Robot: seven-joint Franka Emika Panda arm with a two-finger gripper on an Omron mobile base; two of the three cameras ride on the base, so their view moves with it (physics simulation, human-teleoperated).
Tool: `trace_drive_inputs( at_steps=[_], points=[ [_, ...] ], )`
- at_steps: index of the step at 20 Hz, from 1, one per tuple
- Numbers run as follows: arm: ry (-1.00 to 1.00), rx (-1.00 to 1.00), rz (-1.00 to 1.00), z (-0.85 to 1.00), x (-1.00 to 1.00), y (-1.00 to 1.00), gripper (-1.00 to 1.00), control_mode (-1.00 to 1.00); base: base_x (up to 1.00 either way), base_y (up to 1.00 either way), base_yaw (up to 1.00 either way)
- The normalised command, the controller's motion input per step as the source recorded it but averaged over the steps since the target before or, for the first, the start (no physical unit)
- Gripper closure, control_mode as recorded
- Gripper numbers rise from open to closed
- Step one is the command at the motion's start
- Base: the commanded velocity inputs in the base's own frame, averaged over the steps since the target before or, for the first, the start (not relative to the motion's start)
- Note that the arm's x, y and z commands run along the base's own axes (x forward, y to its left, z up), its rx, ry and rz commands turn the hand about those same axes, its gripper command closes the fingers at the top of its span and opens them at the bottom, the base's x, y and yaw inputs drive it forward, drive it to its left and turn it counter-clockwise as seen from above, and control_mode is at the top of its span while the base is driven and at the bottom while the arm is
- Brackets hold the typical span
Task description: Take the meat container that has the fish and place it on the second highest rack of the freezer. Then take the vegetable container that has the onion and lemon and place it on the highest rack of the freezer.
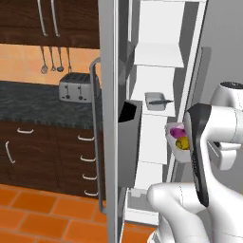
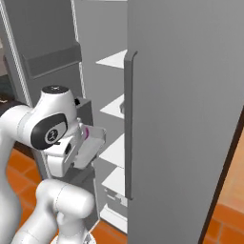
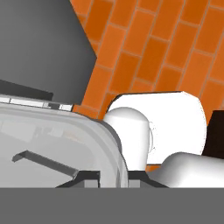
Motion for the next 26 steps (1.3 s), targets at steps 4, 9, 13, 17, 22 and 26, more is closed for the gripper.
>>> trace_drive_inputs(
  at_steps=[4, 9, 13, 17, 22, 26],
  points=[
    [0.0, 0.0, 0.0, 0.0, 0.0, 0.0, 1.0, 1.0, 0.38, 0.09, -0.02],
    [0.0, 0.0, 0.0, 0.0, 0.0, 0.0, 1.0, 1.0, 0.42, 0.0, -0.04],
    [0.0, 0.0, 0.0, 0.0, 0.0, 0.0, 1.0, 1.0, 0.35, 0.14, -0.08],
    [0.0, 0.0, 0.0, 0.0, 0.0, 0.0, 1.0, 1.0, 0.17, 0.51, -0.11],
    [0.0, 0.0, 0.0, 0.0, 0.0, 0.0, 1.0, 1.0, 0.14, 0.51, -0.04],
    [0.0, 0.0, 0.0, 0.0, 0.0, 0.0, 1.0, 1.0, 0.0, 0.03, 0.0]
  ],
)
